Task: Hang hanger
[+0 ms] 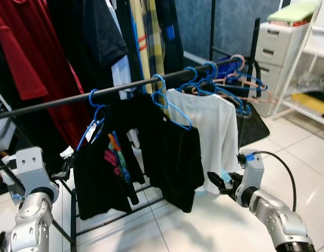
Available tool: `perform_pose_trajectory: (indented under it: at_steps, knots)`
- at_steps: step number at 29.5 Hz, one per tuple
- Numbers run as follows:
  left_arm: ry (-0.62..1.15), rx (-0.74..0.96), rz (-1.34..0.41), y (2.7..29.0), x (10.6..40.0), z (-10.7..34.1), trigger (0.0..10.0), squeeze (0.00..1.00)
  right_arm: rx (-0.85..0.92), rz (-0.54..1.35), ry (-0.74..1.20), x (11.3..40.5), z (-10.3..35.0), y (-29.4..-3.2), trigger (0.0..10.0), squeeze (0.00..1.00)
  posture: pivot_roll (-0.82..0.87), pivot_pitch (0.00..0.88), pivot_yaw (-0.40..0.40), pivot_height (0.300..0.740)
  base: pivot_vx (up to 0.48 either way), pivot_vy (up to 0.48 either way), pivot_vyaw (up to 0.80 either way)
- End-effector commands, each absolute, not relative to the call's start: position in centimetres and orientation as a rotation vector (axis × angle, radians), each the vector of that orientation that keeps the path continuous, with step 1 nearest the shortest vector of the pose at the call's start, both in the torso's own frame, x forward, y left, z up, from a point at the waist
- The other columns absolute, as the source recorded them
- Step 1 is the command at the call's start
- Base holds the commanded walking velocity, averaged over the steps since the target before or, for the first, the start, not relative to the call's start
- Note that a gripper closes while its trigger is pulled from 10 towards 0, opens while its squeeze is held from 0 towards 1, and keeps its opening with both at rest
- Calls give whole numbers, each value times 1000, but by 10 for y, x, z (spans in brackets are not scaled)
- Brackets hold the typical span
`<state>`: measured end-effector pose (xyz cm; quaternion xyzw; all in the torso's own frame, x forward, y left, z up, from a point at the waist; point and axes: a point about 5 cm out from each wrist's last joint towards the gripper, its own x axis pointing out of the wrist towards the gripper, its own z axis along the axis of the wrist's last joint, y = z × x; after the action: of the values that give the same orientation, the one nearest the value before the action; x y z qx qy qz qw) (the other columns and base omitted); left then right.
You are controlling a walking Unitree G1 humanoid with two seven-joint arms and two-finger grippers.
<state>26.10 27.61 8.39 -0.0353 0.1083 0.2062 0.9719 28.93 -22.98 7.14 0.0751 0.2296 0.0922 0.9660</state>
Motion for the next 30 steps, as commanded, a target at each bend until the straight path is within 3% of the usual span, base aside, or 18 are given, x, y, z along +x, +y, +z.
perform_pose_trajectory:
  at_steps: [1, 4, 6, 10, 15, 18, 19, 21, 23, 30]
  knots:
    - [300, -52, 427, 278, 256, 66, 10000, 0, 132, 188, 528, 281, 51, -226, 10000, 0, -91, 0, 95, 740, -274, 0, 0]
    - [358, -36, 424, 277, 253, 53, 10000, 0, 107, 174, 565, 276, 38, -229, 10000, 0, -89, 0, 93, 740, -91, 0, 0]
    - [508, 41, 295, 254, 267, 26, 10000, 0, 73, 145, 633, 270, 10, -226, 10000, 0, -73, 0, 72, 740, 0, 0, 0]
    - [665, 63, 191, 230, 275, -2, 10000, 0, 15, 156, 668, 273, -4, -216, 10000, 0, -56, 0, 46, 740, 0, 0, 578]
    - [702, 56, 174, 225, 273, -9, 10000, 0, 27, 163, 665, 274, -6, -213, 10000, 0, -54, 0, 43, 740, 0, 0, 769]
    - [744, 50, 147, 219, 267, -18, 10000, 0, 41, 165, 676, 272, -10, -209, 10000, 0, -58, 0, 41, 740, 0, 0, 769]
    - [846, 55, 130, 213, 248, -38, 10000, 0, 42, 156, 722, 262, -22, -206, 10000, 0, -68, 0, 37, 740, 0, 0, 769]
    - [846, 55, 130, 213, 248, -38, 10000, 0, 42, 156, 722, 262, -22, -206, 10000, 0, -68, 0, 37, 740, 0, 0, 769]
    - [983, 93, 99, 205, 225, -58, 10000, 0, -31, 156, 803, 243, -42, -202, 10000, 0, -40, 0, 14, 740, 0, 0, 750]
    - [943, 97, 131, 205, 237, -52, 10000, 0, -71, 112, 842, 242, -45, -205, 10000, 0, -31, 0, -7, 740, 0, 0, 732]
